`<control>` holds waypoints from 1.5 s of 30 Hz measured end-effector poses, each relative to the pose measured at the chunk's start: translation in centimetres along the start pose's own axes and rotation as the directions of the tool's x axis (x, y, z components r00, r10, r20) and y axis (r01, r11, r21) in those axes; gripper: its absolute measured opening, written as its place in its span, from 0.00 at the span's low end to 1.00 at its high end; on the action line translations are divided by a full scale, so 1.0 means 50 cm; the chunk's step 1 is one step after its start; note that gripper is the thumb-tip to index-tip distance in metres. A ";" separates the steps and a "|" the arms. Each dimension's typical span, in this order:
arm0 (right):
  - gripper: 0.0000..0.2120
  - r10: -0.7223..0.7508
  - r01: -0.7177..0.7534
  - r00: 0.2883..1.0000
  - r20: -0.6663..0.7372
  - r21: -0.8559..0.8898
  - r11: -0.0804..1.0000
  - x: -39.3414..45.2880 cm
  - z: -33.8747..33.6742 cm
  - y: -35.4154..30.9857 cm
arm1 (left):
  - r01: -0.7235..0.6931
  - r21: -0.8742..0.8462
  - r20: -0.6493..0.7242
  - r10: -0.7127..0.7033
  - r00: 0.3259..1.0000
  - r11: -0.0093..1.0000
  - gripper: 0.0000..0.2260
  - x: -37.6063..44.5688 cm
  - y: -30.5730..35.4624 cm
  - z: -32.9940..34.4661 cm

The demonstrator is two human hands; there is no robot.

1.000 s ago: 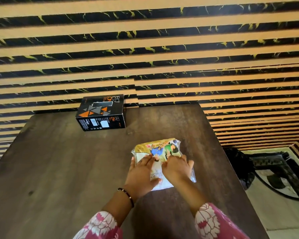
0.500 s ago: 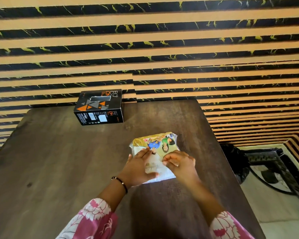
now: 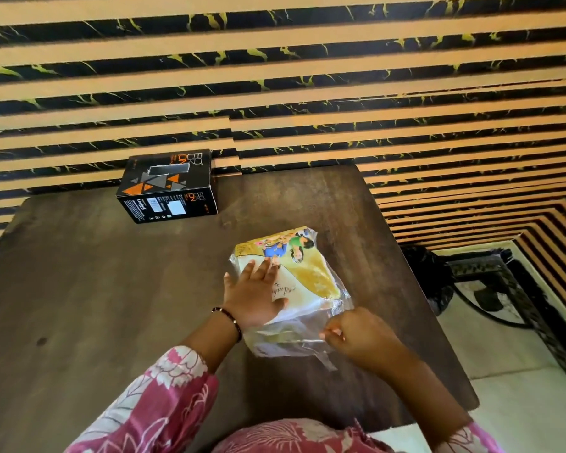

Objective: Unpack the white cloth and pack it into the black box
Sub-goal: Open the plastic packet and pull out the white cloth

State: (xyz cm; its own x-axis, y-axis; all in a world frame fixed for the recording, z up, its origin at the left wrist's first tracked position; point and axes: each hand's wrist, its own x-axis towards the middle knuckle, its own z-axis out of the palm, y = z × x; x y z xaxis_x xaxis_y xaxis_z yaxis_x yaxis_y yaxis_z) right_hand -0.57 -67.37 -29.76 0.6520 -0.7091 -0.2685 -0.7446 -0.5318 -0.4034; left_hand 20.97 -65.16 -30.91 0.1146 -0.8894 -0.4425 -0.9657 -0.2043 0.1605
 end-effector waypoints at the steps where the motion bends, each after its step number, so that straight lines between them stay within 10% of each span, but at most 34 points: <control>1: 0.16 0.016 -0.016 1.000 0.007 -0.013 1.000 -0.005 0.008 -0.002 | 0.035 0.007 -0.005 -0.035 0.999 0.999 0.34 0.004 0.006 -0.005; 4: 0.14 0.043 -0.043 0.999 0.005 0.025 0.999 -0.023 0.024 0.001 | 0.070 0.020 -0.015 -0.070 0.997 0.997 0.36 0.003 0.024 -0.022; 10: 0.11 0.036 -0.030 0.999 -0.031 0.170 0.985 -0.038 0.019 0.001 | -0.305 0.125 0.022 0.305 0.952 0.944 0.44 -0.064 0.059 -0.008; 19: 0.09 0.004 0.015 0.999 -0.044 0.413 0.911 -0.044 0.022 -0.037 | -0.416 0.125 -0.168 0.432 0.886 0.901 0.12 -0.065 0.013 0.024; 24: 0.07 0.107 -0.051 0.991 -0.079 0.517 0.854 -0.049 0.003 -0.020 | -0.404 0.145 -0.120 0.421 0.899 0.903 0.25 -0.083 0.012 0.014; 31: 0.07 0.078 -0.008 0.993 -0.093 0.585 0.811 -0.058 0.007 -0.021 | -0.444 0.233 -0.309 0.499 0.810 0.865 0.09 -0.088 0.019 0.032; 41: 0.11 -0.019 0.042 0.971 -0.240 0.091 0.995 -0.059 0.037 -0.003 | -0.431 0.170 -0.269 0.463 0.845 0.886 0.21 -0.113 0.040 0.044; 45: 0.08 -0.036 0.089 0.953 -0.299 0.164 0.982 -0.061 0.036 -0.012 | -0.381 0.227 -0.354 0.440 0.825 0.896 0.10 -0.115 0.045 0.059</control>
State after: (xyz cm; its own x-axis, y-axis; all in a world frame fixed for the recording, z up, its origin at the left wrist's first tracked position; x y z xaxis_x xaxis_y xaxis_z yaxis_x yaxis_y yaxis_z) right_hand -1.84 -64.06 -30.27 0.6054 -0.7957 0.0203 -0.6502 -0.5091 -0.5639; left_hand 17.45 -59.28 -30.63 -0.2479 -0.9686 0.0178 -0.9621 0.2483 0.1122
